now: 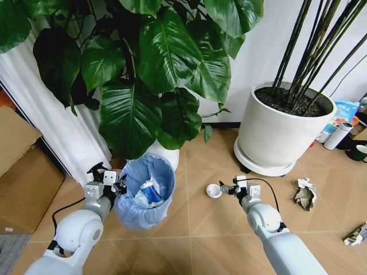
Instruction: Pick up the trash bin and place the garbage on the floor into it.
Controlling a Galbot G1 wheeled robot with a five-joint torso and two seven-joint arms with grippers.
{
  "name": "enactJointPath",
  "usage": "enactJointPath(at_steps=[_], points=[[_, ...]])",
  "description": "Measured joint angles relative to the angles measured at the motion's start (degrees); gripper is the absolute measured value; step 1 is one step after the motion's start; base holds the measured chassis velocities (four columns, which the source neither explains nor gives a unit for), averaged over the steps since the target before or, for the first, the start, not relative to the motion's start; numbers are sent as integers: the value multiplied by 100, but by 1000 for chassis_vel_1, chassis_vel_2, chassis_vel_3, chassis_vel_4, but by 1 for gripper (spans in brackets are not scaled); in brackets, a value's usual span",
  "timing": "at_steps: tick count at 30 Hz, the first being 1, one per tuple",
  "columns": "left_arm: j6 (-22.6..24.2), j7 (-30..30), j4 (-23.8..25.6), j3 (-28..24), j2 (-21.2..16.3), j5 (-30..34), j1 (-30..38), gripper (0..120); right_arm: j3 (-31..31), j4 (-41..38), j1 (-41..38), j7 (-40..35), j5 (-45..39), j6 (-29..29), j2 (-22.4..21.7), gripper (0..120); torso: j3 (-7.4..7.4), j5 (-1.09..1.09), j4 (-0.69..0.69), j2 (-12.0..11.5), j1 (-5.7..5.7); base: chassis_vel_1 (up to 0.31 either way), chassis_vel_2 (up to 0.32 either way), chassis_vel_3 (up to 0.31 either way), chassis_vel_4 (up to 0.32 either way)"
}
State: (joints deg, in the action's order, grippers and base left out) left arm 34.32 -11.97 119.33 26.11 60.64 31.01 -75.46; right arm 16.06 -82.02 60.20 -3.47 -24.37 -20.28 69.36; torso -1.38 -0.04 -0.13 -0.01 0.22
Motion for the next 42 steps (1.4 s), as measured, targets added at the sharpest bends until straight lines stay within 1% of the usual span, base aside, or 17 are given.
enactJointPath(at_steps=[1, 2, 4, 6, 7, 10, 11, 14, 15, 18, 30, 42], points=[[0, -6, 29, 11, 0, 5, -26, 0, -80, 263, -136, 60, -17, 71, 30, 100, 0, -1, 0, 0, 0, 0, 0, 0, 0], [0, -6, 29, 11, 0, 5, -26, 0, -80, 263, -136, 60, -17, 71, 30, 100, 0, -1, 0, 0, 0, 0, 0, 0, 0], [0, -16, 61, 18, 0, 6, -57, 0, -209, 566, -297, 111, -101, 153, 78, 100, 0, -1, 0, 0, 0, 0, 0, 0, 0], [0, -42, 89, 19, 2, 7, -86, 0, -318, 1016, -539, 126, -124, 194, 214, 100, 0, -1, 0, 0, 0, 0, 0, 0, 0], [0, -42, 89, 19, 2, 7, -86, 0, -318, 1016, -539, 126, -124, 194, 214, 100, 0, -1, 0, 0, 0, 0, 0, 0, 0], [-3, -69, 63, 14, 3, 7, -80, 0, -350, 1672, -842, 127, 51, 243, 422, 100, 0, 0, 1, 0, 0, 0, 0, 0, 0], [-3, -69, 63, 14, 3, 7, -80, 0, -350, 1672, -842, 127, 51, 243, 422, 100, 0, 0, 1, 0, 0, 0, 0, 0, 0], [-10, -80, 21, 13, 2, 5, -52, 0, -363, 2205, -1114, 147, 225, 316, 562, 100, 0, -1, 0, 0, 0, 0, 0, 0, 0], [-10, -80, 21, 13, 2, 5, -52, 0, -363, 2205, -1114, 147, 225, 316, 562, 100, 0, -1, 0, 0, 0, 0, 0, 0, 0], [-13, -89, 10, -5, 19, 0, -50, 0, -367, 2588, -1363, 205, 328, 397, 672, 100, 0, -1, 0, 0, 0, 0, 0, 0, 0], [-18, -95, -60, -24, 34, -10, 27, 0, -330, 3274, -1830, 291, 436, 424, 856, 100, 0, 0, 0, 0, 0, 0, 0, 0, 0], [-22, -89, -82, -27, 23, 5, 59, 0, -271, 3530, -1868, 313, 674, 455, 957, 100, 0, -1, 0, 0, 0, 0, 0, 0, 0]])
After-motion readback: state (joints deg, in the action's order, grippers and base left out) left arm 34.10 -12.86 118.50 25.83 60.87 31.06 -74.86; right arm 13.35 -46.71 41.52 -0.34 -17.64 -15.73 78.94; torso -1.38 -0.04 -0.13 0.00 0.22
